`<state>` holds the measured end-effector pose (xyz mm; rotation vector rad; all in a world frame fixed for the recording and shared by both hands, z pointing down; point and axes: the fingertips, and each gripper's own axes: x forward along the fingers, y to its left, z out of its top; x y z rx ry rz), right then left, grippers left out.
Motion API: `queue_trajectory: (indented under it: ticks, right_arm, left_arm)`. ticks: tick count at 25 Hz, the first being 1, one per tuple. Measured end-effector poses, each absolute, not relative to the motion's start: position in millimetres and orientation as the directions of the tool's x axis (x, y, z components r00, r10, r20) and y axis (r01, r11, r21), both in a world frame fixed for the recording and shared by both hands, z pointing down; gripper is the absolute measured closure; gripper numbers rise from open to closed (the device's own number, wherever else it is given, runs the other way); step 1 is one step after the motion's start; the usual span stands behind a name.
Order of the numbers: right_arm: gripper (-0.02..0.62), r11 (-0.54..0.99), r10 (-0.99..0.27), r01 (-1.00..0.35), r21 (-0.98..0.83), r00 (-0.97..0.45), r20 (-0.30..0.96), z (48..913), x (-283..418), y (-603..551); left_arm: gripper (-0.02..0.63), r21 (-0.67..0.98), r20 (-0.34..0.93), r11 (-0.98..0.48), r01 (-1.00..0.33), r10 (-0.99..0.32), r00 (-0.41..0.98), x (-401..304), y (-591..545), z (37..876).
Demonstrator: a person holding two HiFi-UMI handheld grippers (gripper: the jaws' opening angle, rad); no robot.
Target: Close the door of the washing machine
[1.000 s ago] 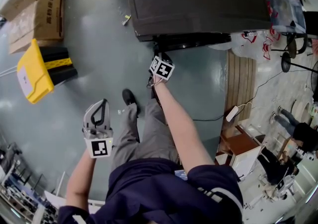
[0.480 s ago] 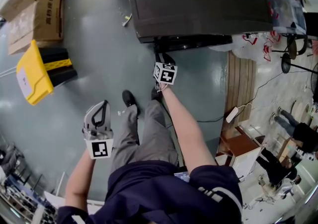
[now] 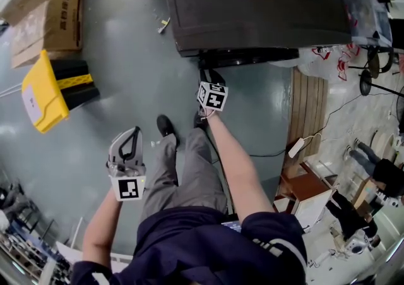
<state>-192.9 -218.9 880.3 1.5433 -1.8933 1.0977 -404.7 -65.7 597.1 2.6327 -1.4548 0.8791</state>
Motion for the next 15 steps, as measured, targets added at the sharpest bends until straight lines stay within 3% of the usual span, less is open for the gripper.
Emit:
queue_trajectory:
  ticks: [6,10,15]
  right_arm:
    - [0.442,0.115,-0.562,-0.952,-0.283,-0.298,0.772,879.4,-195.9,-220.9]
    - [0.522,0.197,-0.488,-0.954,-0.226,-0.295,0.822,884.1,-207.1,-226.8]
    - [0.526,0.244,-0.527,-0.946,-0.215,-0.316,0.789,873.9,-215.8,-223.6]
  left_arm:
    - [0.583,-0.261,0.468,-0.582,-0.77,-0.774,0.427,-401.9,-67.0,599.6]
    - [0.583,-0.256,0.481,-0.579,-0.774,-0.771,0.418,-400.6,-65.2,605.3]
    - [0.583,-0.27,0.47,-0.573,-0.774,-0.779,0.414,-406.5,-62.1,596.7]
